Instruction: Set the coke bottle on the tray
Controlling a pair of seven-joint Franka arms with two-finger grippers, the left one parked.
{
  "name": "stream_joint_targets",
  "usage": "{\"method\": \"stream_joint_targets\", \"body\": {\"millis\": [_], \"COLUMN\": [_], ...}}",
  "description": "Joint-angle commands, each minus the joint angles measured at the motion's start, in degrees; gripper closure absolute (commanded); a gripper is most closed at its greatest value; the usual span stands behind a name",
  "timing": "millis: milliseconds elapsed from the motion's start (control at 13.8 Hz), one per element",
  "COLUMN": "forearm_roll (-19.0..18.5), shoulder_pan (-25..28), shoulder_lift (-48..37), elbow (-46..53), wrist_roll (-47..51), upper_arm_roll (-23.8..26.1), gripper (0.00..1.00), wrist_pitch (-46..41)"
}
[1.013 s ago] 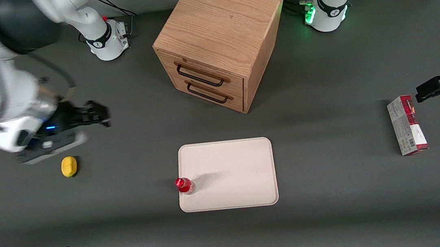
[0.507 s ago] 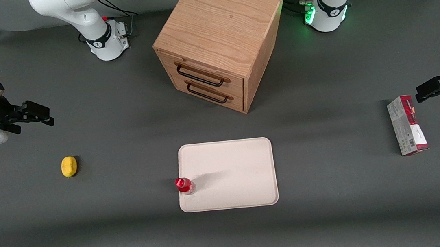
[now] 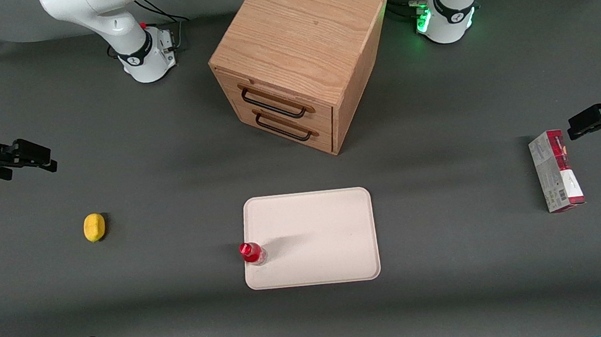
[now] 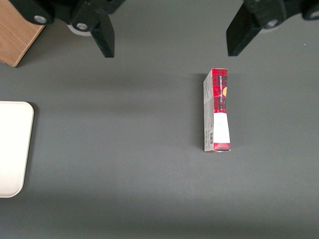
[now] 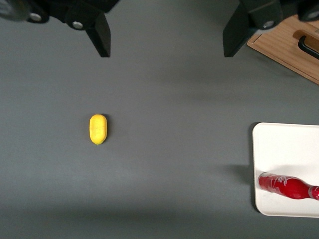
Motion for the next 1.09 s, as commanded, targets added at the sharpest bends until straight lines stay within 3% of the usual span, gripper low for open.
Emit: {"method": "stream_joint_targets", "body": {"millis": [0, 434, 1013], "forearm_roll": [-1.44, -1.35, -2.67], "shoulder_pan": [0.52, -2.2, -1.85], "shoulder_lift": [-0.93, -0.84, -0.93], "elbow": [-1.45, -1.19, -0.84], "wrist_roll": [0.63, 0.81, 1.07], "upper_arm_roll": [-0.09, 1.57, 1.49], "gripper": [0.0, 0.0, 0.0], "wrist_pitch": [0.9, 0.9, 0.63]}}
